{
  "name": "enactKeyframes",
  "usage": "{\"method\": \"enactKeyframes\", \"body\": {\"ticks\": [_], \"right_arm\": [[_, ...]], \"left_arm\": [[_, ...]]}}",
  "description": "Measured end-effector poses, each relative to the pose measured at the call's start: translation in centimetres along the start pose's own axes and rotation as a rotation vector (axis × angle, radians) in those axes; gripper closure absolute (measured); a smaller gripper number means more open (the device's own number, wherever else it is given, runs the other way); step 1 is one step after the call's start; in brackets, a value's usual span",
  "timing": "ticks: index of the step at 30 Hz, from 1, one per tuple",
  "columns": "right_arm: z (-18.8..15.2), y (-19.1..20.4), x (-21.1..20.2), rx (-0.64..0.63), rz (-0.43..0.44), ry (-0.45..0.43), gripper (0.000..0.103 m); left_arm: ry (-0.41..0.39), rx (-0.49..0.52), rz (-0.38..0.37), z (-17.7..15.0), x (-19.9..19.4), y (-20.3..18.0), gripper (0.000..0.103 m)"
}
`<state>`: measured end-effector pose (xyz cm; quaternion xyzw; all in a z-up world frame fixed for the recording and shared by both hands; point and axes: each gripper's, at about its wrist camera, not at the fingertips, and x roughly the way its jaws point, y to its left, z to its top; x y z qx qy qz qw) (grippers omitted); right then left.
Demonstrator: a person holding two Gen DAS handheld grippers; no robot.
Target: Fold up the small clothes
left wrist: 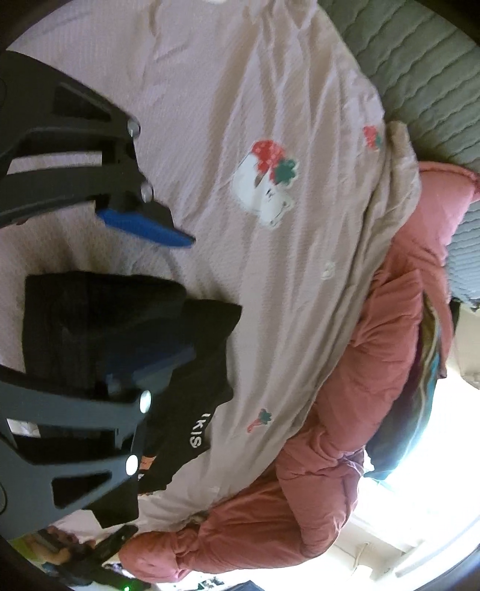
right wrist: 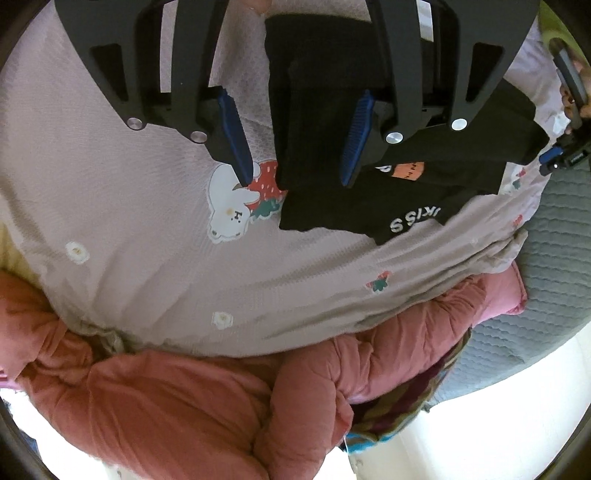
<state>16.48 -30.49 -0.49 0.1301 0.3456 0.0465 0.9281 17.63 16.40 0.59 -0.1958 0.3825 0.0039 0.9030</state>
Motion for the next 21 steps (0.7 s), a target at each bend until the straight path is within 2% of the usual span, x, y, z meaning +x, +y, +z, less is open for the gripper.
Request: {"method": "enactKeyframes", "body": {"ticks": [2, 4, 6, 11, 21], "right_arm": [[-0.3, 0.5, -0.9, -0.024, -0.004, -0.014, 0.053], [-0.9, 1.3, -1.7, -0.055, 0.001, -0.019, 0.053], [-1.4, 2.1, -2.3, -0.089, -0.002, -0.021, 0.053], [-2.5, 3.7, -3.1, -0.137, 0.018, -0.010, 0.053], [-4.6, 7.5, -3.2, -0.252, 0.047, 0.017, 0.046]], "left_arm": [[-0.022, 0.012, -0.004, 0.0, -0.8, -0.4, 0.042], [-0.043, 0.036, 0.003, 0.0, -1.5, -1.0, 0.035], [-0.064, 0.060, 0.013, -0.1, -2.1, -1.6, 0.019], [-0.110, 0.159, 0.052, -0.9, -3.4, -3.5, 0.011], [-0.076, 0.274, 0.019, -3.9, -4.0, -6.1, 0.010]]}}
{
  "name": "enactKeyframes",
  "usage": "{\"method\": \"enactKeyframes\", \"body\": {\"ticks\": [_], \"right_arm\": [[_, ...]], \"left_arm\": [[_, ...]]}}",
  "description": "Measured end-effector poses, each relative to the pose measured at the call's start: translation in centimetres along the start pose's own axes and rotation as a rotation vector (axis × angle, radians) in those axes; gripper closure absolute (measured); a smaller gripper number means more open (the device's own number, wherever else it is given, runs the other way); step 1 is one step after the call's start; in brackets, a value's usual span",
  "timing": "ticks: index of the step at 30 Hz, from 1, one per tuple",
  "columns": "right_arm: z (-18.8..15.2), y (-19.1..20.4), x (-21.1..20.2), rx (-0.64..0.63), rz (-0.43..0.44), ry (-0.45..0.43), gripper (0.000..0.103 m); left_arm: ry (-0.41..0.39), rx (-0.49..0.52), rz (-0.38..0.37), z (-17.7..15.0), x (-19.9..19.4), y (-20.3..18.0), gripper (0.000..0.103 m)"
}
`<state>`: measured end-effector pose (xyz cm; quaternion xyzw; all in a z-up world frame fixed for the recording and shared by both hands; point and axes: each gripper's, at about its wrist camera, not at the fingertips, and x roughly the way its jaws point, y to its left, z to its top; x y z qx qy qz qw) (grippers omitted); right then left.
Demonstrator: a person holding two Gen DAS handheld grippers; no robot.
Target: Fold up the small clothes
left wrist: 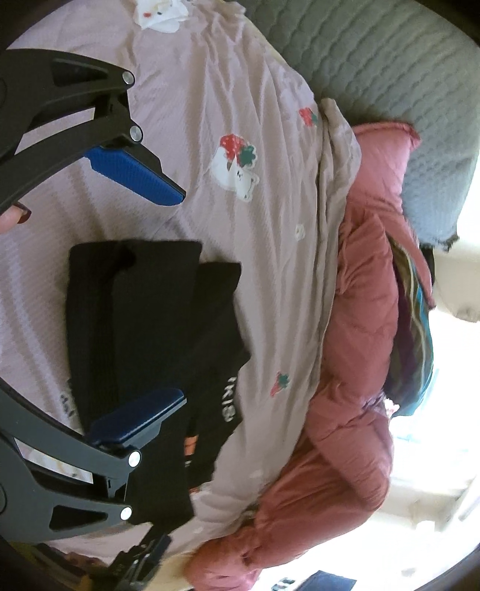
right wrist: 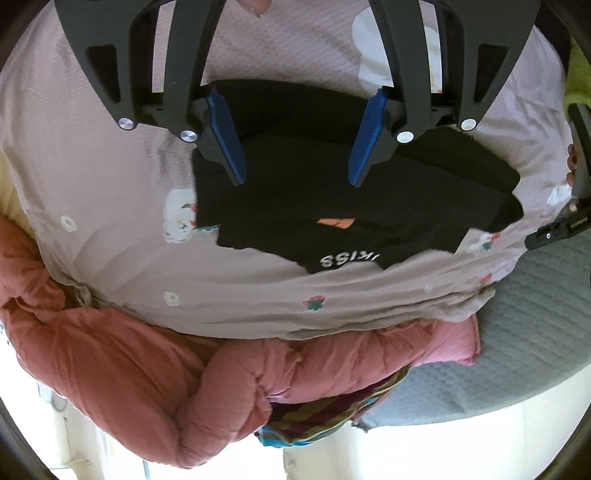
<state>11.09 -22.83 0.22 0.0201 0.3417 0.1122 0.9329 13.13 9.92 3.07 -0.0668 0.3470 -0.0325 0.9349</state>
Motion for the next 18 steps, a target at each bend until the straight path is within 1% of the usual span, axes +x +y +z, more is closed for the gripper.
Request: {"method": "enactKeyframes", "body": {"ticks": [4, 10, 12, 13, 14, 15, 17, 18], "right_arm": [[-0.5, 1.2, 0.4, -0.025, 0.023, 0.020, 0.047], [-1.4, 3.0, 1.1, -0.059, 0.060, 0.062, 0.047], [-1.8, 3.5, 1.4, -0.073, 0.074, 0.079, 0.049], [-1.9, 3.8, 1.5, -0.078, 0.079, 0.086, 0.051], [-2.1, 4.0, 1.6, -0.084, 0.085, 0.095, 0.055], [-2.2, 4.3, 1.7, -0.089, 0.089, 0.101, 0.058], [-2.5, 4.8, 2.0, -0.100, 0.098, 0.115, 0.063], [-2.6, 5.0, 2.1, -0.106, 0.101, 0.120, 0.064]], "left_arm": [[0.034, 0.070, -0.023, -1.5, 0.0, -1.9, 0.010], [0.096, 0.135, -0.056, -3.2, 0.7, -3.7, 0.011], [0.117, 0.137, -0.070, -3.6, 1.0, -3.8, 0.021], [0.142, 0.142, -0.073, -3.9, 1.4, -3.9, 0.025], [0.157, 0.145, -0.073, -4.1, 1.6, -4.0, 0.036], [0.185, 0.151, -0.074, -4.5, 2.1, -4.1, 0.050], [0.227, 0.160, -0.069, -5.1, 2.9, -4.2, 0.064], [0.239, 0.164, -0.068, -5.2, 3.1, -4.2, 0.068]]}}
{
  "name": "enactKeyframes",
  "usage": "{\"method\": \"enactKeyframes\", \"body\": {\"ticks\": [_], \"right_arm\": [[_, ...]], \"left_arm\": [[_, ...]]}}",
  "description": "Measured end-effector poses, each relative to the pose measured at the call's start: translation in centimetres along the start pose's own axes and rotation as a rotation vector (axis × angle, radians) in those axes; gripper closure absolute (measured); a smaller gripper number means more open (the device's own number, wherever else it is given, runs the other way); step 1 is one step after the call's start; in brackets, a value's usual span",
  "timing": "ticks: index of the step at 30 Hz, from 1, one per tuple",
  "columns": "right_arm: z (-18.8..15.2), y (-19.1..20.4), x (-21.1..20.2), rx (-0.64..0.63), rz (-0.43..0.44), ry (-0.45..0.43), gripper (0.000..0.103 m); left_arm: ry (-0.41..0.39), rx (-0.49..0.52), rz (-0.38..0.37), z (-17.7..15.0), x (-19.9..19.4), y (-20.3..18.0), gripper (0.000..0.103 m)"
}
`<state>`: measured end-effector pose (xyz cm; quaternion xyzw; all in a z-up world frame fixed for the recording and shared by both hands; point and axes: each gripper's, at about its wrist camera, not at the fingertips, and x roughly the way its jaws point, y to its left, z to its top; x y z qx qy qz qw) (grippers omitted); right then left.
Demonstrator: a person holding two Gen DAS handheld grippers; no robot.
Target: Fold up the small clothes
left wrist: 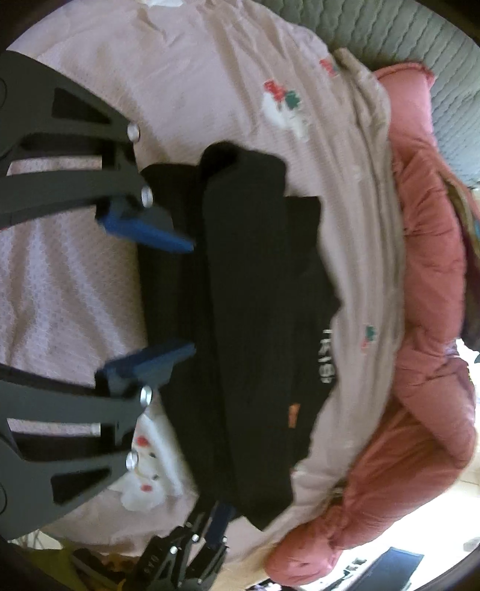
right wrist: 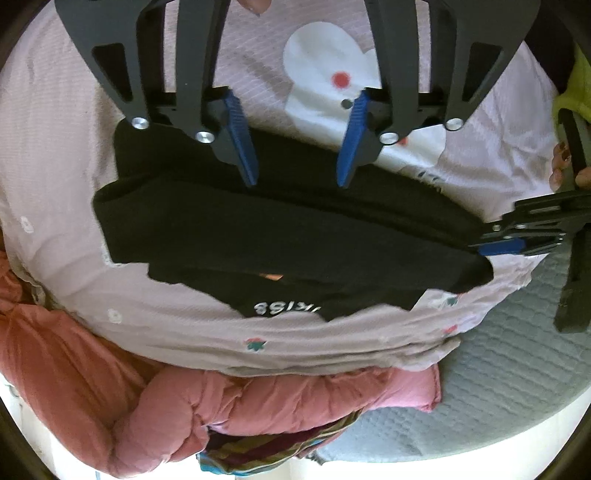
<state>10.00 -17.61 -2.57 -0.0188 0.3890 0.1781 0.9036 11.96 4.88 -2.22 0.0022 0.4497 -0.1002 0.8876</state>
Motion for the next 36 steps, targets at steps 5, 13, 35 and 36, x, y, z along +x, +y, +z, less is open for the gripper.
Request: {"method": "enactKeyframes", "body": {"ticks": [5, 13, 35, 36], "right_arm": [[-0.3, 0.0, 1.2, 0.005, -0.019, 0.029, 0.065], [-0.3, -0.4, 3.3, 0.001, -0.065, 0.059, 0.065], [6.0, -2.1, 5.5, 0.018, -0.062, 0.068, 0.066], [6.1, -2.1, 5.5, 0.018, -0.060, 0.070, 0.066]], "left_arm": [[0.034, 0.020, 0.045, -0.6, 1.4, -0.2, 0.068], [-0.004, 0.065, 0.107, -0.3, 2.1, -0.4, 0.068], [-0.033, -0.081, 0.082, 6.1, 5.3, 2.2, 0.057], [-0.030, -0.102, 0.081, 6.5, 5.6, 2.4, 0.057]]}}
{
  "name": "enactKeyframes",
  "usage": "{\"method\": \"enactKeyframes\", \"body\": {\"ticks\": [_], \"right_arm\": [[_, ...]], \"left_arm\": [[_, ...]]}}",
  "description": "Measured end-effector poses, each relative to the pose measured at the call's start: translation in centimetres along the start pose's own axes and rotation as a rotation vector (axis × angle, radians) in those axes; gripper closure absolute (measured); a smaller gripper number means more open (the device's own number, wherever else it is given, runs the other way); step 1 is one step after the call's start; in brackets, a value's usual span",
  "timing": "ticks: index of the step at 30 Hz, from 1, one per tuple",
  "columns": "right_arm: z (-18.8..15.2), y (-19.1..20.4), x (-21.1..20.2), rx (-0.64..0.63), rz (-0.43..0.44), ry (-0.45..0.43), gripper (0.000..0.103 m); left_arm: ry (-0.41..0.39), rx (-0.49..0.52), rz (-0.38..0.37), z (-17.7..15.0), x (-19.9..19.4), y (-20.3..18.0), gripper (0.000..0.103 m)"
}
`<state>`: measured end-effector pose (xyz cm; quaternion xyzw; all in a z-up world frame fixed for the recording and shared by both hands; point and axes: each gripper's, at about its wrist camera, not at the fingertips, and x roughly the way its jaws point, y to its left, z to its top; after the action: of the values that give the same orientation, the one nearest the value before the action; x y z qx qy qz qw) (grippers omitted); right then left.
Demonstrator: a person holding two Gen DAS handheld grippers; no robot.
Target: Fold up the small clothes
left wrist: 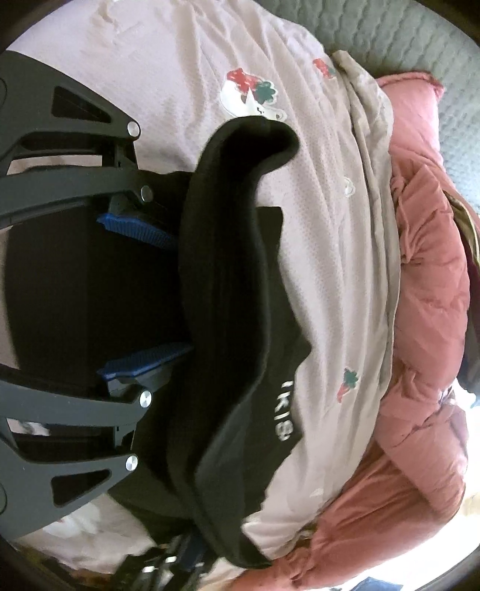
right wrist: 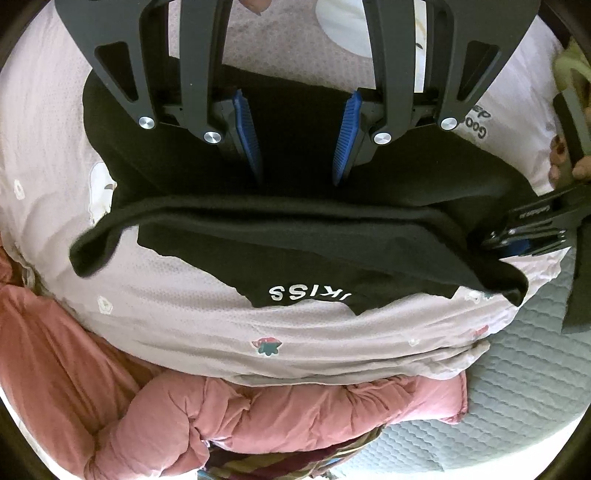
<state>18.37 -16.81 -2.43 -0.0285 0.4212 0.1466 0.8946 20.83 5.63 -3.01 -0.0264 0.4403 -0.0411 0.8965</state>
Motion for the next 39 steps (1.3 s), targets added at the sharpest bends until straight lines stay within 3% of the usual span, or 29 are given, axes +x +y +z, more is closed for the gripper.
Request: {"method": "enactKeyframes", "body": {"ticks": [8, 13, 18, 20, 24, 26, 28, 31, 36, 39], "right_arm": [[1.1, -0.6, -1.9, -0.035, -0.021, -0.019, 0.063], [2.1, -0.9, 0.5, -0.086, -0.049, 0.023, 0.062], [4.0, -3.2, 3.6, -0.010, -0.097, 0.026, 0.062], [4.6, -4.6, 3.9, 0.037, -0.142, 0.013, 0.057], [4.9, -8.1, 2.3, 0.170, -0.165, -0.047, 0.055], [4.6, -9.1, 1.5, 0.183, -0.186, -0.062, 0.045], [4.1, -10.2, 1.3, 0.190, -0.208, -0.052, 0.045], [3.7, -11.1, 2.0, 0.187, -0.205, -0.022, 0.045], [3.8, -11.7, 3.9, 0.193, -0.164, 0.018, 0.045], [4.1, -12.4, 5.0, 0.216, -0.165, 0.027, 0.045]], "left_arm": [[0.022, -0.159, -0.087, 2.7, 2.7, 1.6, 0.055], [-0.007, -0.182, -0.114, 2.9, 2.8, 3.0, 0.052], [-0.028, -0.207, -0.109, 2.9, 1.7, 4.4, 0.046], [-0.035, -0.224, -0.107, 2.8, 1.1, 5.2, 0.045], [-0.056, -0.242, -0.082, 2.9, 0.0, 6.7, 0.039], [-0.067, -0.256, -0.071, 3.0, -0.2, 7.6, 0.038], [-0.066, -0.271, -0.057, 2.9, 0.0, 8.4, 0.037], [-0.041, -0.283, -0.060, 2.7, 0.8, 9.0, 0.037], [-0.022, -0.273, -0.127, 2.5, 2.3, 8.7, 0.036], [-0.007, -0.242, -0.119, 2.5, 3.1, 7.9, 0.036]]}}
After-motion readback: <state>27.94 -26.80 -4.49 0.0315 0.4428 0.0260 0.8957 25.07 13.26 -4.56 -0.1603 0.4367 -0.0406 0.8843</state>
